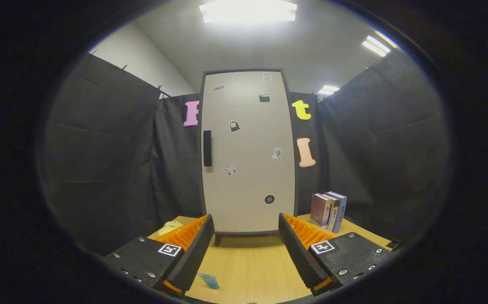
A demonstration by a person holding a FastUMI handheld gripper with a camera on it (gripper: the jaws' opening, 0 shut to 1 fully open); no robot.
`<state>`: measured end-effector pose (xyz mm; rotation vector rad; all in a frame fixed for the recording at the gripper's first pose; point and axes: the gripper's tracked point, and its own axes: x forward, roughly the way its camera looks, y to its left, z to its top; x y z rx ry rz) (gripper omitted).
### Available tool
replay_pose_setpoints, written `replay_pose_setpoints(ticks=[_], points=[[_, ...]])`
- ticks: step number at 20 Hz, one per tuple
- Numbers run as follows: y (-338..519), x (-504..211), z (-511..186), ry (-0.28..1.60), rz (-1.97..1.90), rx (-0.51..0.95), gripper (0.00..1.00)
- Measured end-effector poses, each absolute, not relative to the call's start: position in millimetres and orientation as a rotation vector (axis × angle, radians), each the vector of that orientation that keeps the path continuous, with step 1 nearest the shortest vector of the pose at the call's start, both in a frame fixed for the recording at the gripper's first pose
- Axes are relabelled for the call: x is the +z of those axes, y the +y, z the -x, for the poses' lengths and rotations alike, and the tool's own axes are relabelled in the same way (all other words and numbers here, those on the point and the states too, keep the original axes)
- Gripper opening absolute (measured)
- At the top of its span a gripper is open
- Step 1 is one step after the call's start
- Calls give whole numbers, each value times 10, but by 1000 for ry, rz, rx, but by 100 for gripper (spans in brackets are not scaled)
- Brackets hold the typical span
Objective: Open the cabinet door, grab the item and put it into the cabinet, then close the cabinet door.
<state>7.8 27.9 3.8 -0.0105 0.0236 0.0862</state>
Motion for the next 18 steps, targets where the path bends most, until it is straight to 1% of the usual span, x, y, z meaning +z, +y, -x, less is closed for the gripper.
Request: replay_pose_setpoints(ticks=[11,18], points=[[654,623,-748,-41,11,198,95],[952,893,-1401,-60,-21,247,95]])
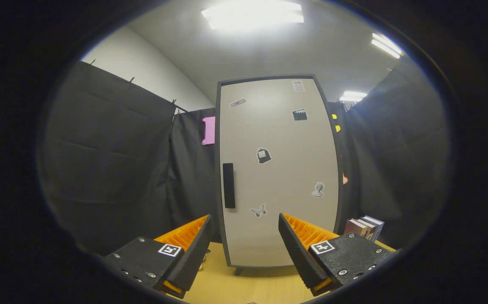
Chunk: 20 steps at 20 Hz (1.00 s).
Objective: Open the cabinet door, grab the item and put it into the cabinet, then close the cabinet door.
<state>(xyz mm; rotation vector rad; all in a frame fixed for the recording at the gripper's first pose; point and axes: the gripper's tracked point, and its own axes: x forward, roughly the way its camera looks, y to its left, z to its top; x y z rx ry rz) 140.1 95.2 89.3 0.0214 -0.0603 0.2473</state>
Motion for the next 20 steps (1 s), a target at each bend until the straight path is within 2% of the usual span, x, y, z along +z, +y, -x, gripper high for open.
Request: replay_pose_setpoints(ticks=[12,20], points=[[1544,972,-2414,-16,19,317,94],[1735,1021,-3020,12,46,296,94]])
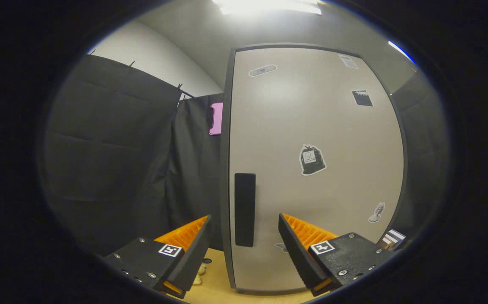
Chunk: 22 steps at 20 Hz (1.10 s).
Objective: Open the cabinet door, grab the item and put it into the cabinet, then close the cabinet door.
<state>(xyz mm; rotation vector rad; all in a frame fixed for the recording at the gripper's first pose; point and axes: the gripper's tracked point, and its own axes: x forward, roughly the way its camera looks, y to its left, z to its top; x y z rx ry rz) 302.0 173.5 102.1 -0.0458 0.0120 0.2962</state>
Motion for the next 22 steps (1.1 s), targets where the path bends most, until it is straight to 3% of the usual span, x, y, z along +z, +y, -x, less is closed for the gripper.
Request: replay_pose_setpoints(ticks=[6,10,13,15,22], points=[[1792,930,-3370,61,24,258,82],[1822,932,-3466,58,19,245,65],[1893,908,-3476,65,17,259,38],[1895,895,-3461,77,16,264,31],[1863,905,-3316,102,9,337,27]])
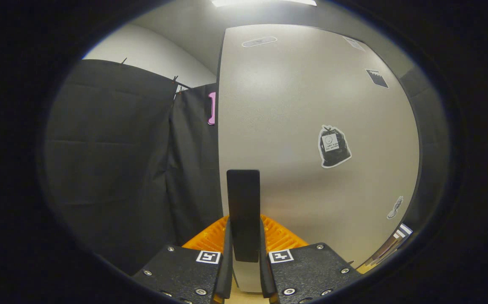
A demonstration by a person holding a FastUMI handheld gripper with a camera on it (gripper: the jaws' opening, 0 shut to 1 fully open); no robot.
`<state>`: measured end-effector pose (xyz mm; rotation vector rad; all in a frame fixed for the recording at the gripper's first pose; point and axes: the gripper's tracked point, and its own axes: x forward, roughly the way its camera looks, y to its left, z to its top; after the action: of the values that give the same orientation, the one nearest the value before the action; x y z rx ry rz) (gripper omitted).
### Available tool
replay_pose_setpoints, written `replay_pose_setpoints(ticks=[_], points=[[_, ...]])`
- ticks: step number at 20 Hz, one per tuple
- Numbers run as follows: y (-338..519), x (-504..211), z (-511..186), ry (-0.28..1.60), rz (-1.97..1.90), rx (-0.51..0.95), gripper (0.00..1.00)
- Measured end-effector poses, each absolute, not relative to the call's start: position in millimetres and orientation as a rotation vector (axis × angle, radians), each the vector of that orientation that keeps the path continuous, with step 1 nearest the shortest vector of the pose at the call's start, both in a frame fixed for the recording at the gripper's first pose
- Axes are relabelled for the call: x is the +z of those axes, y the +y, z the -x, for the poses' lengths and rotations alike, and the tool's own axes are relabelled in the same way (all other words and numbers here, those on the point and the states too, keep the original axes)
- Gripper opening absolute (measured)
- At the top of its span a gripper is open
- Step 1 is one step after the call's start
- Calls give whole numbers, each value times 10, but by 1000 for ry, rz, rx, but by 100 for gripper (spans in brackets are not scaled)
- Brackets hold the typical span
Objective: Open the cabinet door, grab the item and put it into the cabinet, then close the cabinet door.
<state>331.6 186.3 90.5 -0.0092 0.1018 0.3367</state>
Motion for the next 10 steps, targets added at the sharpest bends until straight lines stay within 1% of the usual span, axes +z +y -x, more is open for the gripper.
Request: replay_pose_setpoints(ticks=[8,10], points=[[1802,926,-3149,139,0,422,27],[1774,926,-3124,149,7,441,25]])
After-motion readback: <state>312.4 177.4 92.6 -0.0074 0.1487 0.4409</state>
